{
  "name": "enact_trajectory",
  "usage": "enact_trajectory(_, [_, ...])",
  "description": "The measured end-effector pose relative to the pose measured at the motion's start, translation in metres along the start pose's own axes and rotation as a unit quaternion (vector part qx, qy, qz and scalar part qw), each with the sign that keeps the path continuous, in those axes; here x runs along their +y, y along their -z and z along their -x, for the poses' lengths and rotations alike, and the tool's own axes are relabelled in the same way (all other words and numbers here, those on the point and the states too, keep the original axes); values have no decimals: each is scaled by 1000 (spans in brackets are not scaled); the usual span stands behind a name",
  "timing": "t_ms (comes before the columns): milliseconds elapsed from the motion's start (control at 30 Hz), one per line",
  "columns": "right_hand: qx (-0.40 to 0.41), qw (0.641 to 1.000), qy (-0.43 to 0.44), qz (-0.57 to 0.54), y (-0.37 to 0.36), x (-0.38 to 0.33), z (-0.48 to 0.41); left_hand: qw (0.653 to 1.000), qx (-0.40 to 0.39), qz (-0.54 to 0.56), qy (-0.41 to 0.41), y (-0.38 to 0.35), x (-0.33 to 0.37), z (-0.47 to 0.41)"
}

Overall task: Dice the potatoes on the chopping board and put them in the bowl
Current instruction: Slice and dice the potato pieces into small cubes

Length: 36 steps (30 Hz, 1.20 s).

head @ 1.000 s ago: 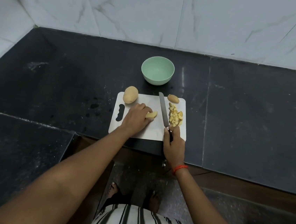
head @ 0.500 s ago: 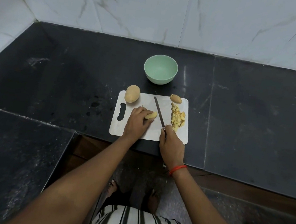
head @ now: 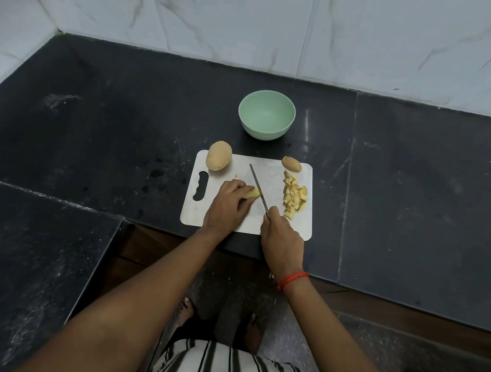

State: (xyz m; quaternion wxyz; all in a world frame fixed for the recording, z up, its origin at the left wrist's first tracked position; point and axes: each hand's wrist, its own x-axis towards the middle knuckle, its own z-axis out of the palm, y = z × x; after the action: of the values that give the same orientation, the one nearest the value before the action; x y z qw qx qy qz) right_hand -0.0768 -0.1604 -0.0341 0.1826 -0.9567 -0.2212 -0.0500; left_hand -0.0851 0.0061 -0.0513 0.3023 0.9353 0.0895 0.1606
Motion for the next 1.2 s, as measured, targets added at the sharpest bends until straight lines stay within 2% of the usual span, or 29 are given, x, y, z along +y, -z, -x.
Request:
enact_trajectory(500, [-55, 998, -15, 16, 5, -8, -7, 1000, -7, 10, 6, 0, -2, -1])
enact_trajectory(667, [-68, 996, -6, 60, 8, -7, 4, 1000, -6, -2, 8, -1, 0, 0])
enact_trajectory(767, [-110, 993, -3, 53, 19, 3, 28, 1000, -9, -2, 5, 0, 0, -1])
enact_trajectory(1000, [-65, 997, -34, -27, 40, 16, 69, 1000, -16, 13, 22, 4, -1, -1])
enact_trajectory(1100, [-35, 997, -39, -58, 40, 7, 59, 999, -22, 17, 22, 8, -4, 0])
enact_trajectory(1200, [-54, 996, -34, -66, 29, -8, 27, 1000, -12, 11, 18, 10, -6, 3])
